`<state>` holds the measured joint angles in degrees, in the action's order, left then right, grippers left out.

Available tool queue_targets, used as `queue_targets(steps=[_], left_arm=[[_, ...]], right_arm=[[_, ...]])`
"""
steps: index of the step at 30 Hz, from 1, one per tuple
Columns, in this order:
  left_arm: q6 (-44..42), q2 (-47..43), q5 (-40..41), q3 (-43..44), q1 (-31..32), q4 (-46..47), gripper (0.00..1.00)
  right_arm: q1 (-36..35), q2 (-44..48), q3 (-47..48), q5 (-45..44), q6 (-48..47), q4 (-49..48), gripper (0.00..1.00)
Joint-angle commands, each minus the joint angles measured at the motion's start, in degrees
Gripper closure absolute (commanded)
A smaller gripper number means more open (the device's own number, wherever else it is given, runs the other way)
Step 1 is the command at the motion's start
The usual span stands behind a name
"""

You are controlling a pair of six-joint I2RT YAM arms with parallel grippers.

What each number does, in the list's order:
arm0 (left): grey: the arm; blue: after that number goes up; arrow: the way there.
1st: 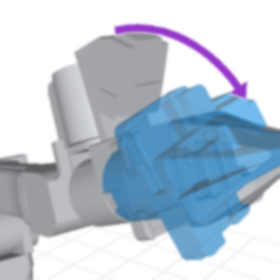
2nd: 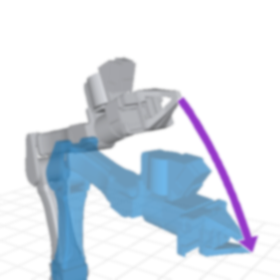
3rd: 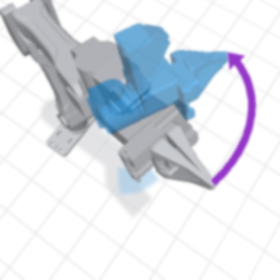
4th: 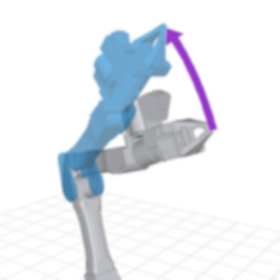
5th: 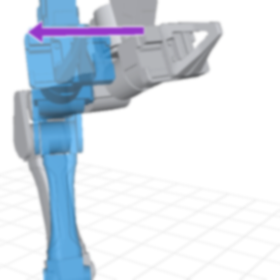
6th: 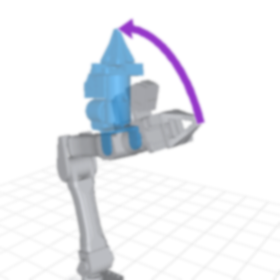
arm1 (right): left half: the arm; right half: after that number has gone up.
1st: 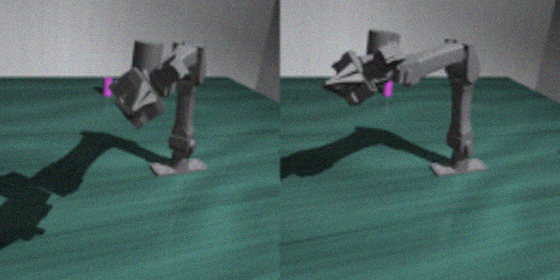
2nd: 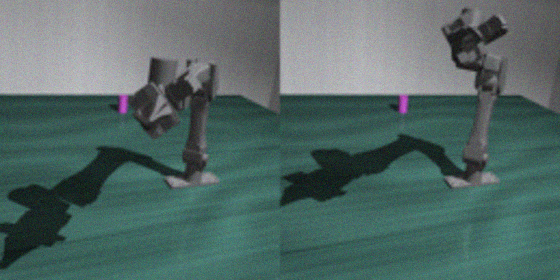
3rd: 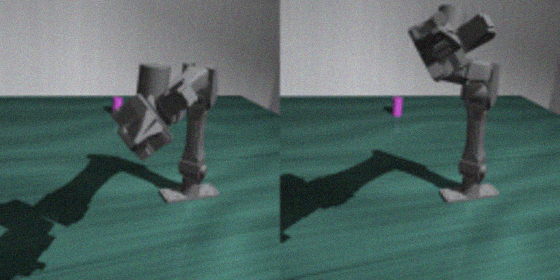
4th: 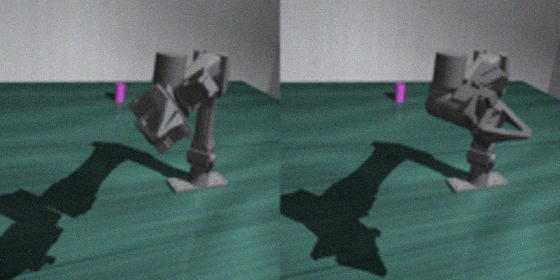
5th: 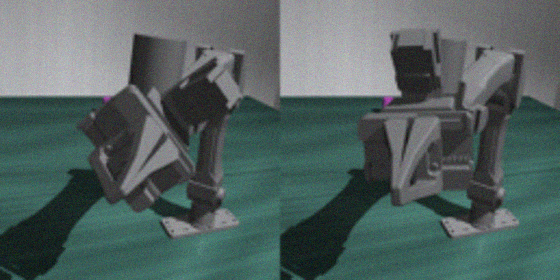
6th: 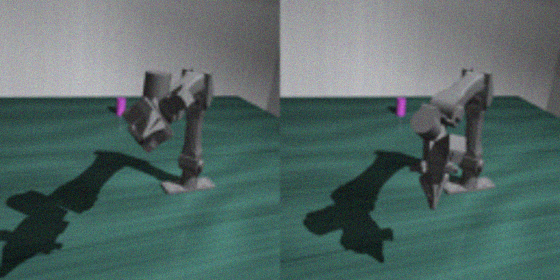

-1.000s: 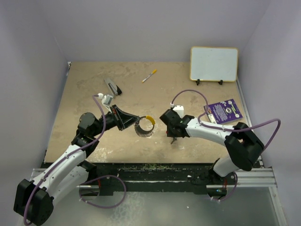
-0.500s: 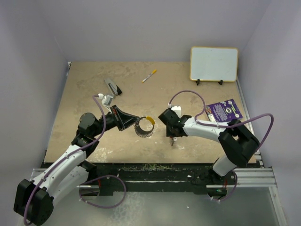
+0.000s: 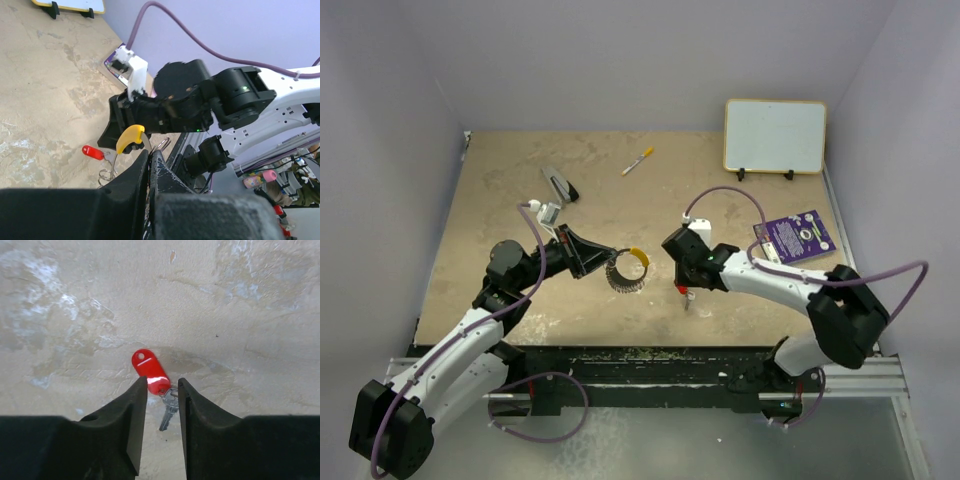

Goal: Put the keys on the keyring

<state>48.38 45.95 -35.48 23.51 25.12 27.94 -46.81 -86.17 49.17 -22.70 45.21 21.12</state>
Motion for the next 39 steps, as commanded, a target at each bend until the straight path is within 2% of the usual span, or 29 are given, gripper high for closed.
queue_targets(steps=[1, 7, 13, 21, 32, 37, 39], left_arm=[[-1.2, -0.8, 0.6, 0.0, -0.5, 3.1, 0.96], [-1.3, -0.7, 0.9, -0.3, -0.6, 3.3, 0.96], [-1.1, -0.9, 0.9, -0.2, -0.8, 3.0, 0.96], [-1.3, -0.9, 0.8, 0.0, -1.0, 2.8, 0.96], [-1.2, -1.0, 1.1, -0.6, -1.0, 3.0, 0.96], [-1.0, -1.0, 1.2, -0.6, -1.1, 3.0, 0.96], [-1.0, -1.1, 1.3, -0.6, -1.1, 3.0, 0.96]], right_arm=[[0.2, 6.2, 0.9, -2.6, -2.0, 1.1, 0.62], [0.2, 8.5, -1.7, 1.6, -5.8, 0.4, 0.62], [0.2, 5.0, -3.0, 5.8, -9.2, -1.8, 0.61], [0.2, 2.3, -3.1, 6.5, -10.1, -2.3, 0.61], [0.2, 2.7, -5.1, 7.3, -9.3, -2.3, 0.69], [0.2, 2.8, -5.4, 8.5, -8.9, -2.4, 0.8], [0.2, 2.8, -5.4, 8.4, -8.8, -2.5, 0.81]])
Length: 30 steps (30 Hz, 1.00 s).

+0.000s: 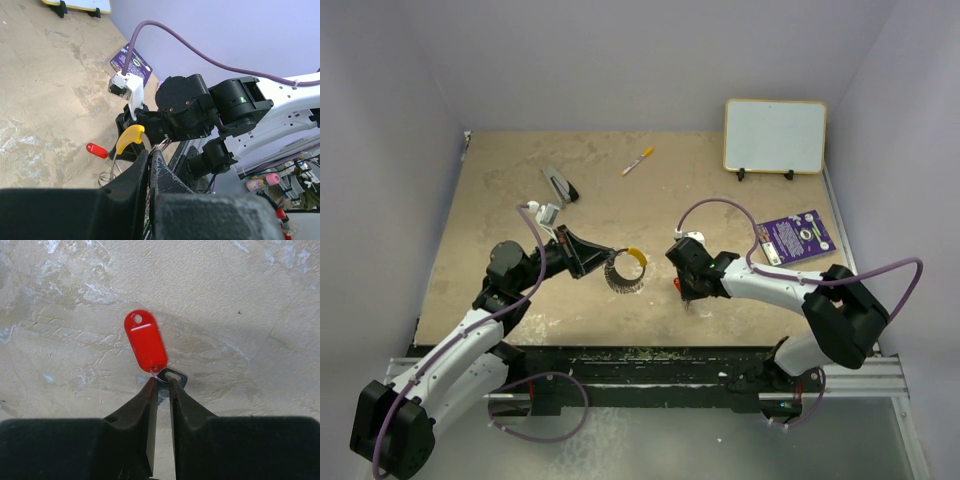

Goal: Put the keys on the keyring

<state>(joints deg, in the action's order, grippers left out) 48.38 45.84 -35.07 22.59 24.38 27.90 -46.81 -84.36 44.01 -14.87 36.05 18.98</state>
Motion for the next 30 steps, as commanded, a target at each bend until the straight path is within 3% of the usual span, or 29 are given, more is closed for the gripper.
queue_targets(steps=[1, 11, 22, 26, 30], left_arm=[[-1.1, -1.1, 0.9, 0.3, -0.4, 3.0, 0.96], [-1.0, -1.1, 0.9, 0.3, -0.4, 2.9, 0.96], [-1.4, -1.1, 0.8, 0.2, -0.4, 3.0, 0.96], [-1.4, -1.1, 0.8, 0.1, -0.5, 3.0, 0.96], [-1.5, -1.2, 0.7, 0.0, -0.4, 3.0, 0.96]], right_arm=[[0.2, 1.0, -0.3, 0.5, 0.1, -0.5, 0.82], [0.2, 1.0, -0.8, -1.2, -0.6, -1.4, 1.0], [0.2, 7.9, -2.2, -3.2, -0.1, 0.3, 1.0], [0.2, 8.6, -2.2, -3.3, 1.2, 1.3, 0.88], [0.2, 8.0, -2.1, -2.8, 1.7, 0.6, 0.87]])
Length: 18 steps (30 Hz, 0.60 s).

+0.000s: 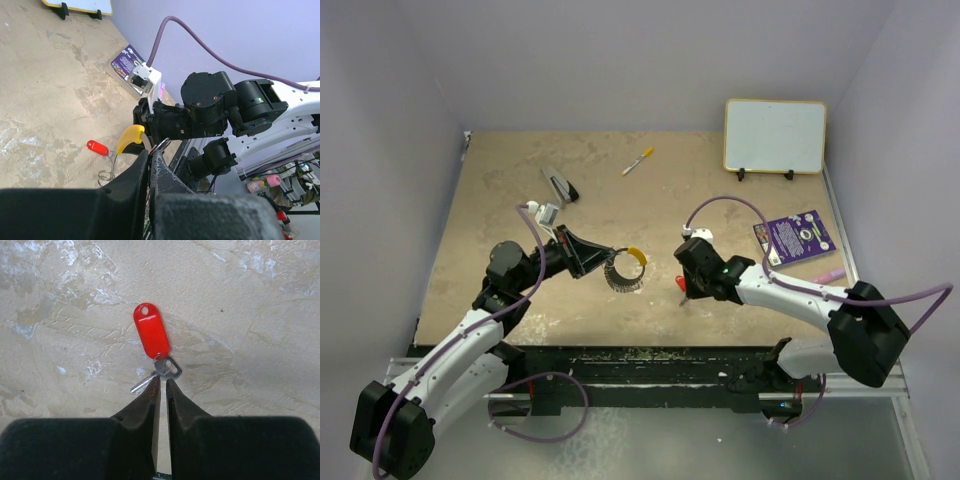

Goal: Put the keys on the keyring

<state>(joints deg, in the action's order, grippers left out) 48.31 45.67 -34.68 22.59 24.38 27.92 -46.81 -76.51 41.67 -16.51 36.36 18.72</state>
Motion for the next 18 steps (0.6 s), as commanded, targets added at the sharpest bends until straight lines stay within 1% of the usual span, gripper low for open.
queue_targets(steps=[1, 2, 5, 8, 18], left_arm=[[-1.4, -1.0, 0.3, 0.0, -0.5, 3.0, 0.96], [-1.5, -1.1, 0.3, 0.0, -0.5, 3.1, 0.96], [-1.5, -1.3, 0.3, 0.0, -0.4, 3.0, 0.96], [-1.5, -1.4, 0.3, -0.2, -0.5, 3.0, 0.96], [-1.5, -1.6, 0.7, -0.4, -0.4, 3.0, 0.96]], right_arm=[[0.2, -0.1, 0.4, -1.2, 1.9, 0.8, 0.87], [0.2, -0.4, 0.6, -1.0, 2.5, 1.0, 0.86], [0.2, -1.5, 0.9, -0.7, 4.4, 1.3, 0.76], [0.2, -2.7, 1.1, -0.9, 3.7, 0.8, 0.7], [-0.6, -3.0, 1.6, 0.0, -0.5, 0.5, 0.67]])
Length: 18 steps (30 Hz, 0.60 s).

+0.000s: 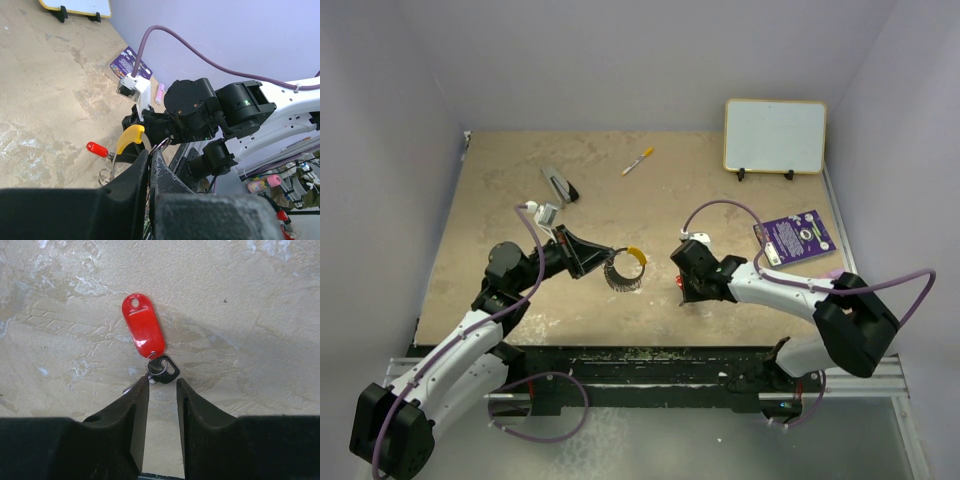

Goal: Put the keys on the keyring

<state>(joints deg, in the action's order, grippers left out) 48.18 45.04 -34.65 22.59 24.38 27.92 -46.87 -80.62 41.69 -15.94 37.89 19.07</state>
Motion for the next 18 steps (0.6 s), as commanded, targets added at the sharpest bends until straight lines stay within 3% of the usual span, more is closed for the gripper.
queue_targets(steps=[1, 18], left_arm=[[-1.4, -0.9, 0.6, -0.4, -0.5, 3.1, 0.96], [-1.3, -1.1, 0.8, -0.6, -0.8, 3.0, 0.96]], right_arm=[[-0.6, 1.2, 1.7, -0.7, -2.3, 0.0, 0.66], [-0.8, -3.3, 3.2, -1.6, -4.6, -1.5, 0.71]])
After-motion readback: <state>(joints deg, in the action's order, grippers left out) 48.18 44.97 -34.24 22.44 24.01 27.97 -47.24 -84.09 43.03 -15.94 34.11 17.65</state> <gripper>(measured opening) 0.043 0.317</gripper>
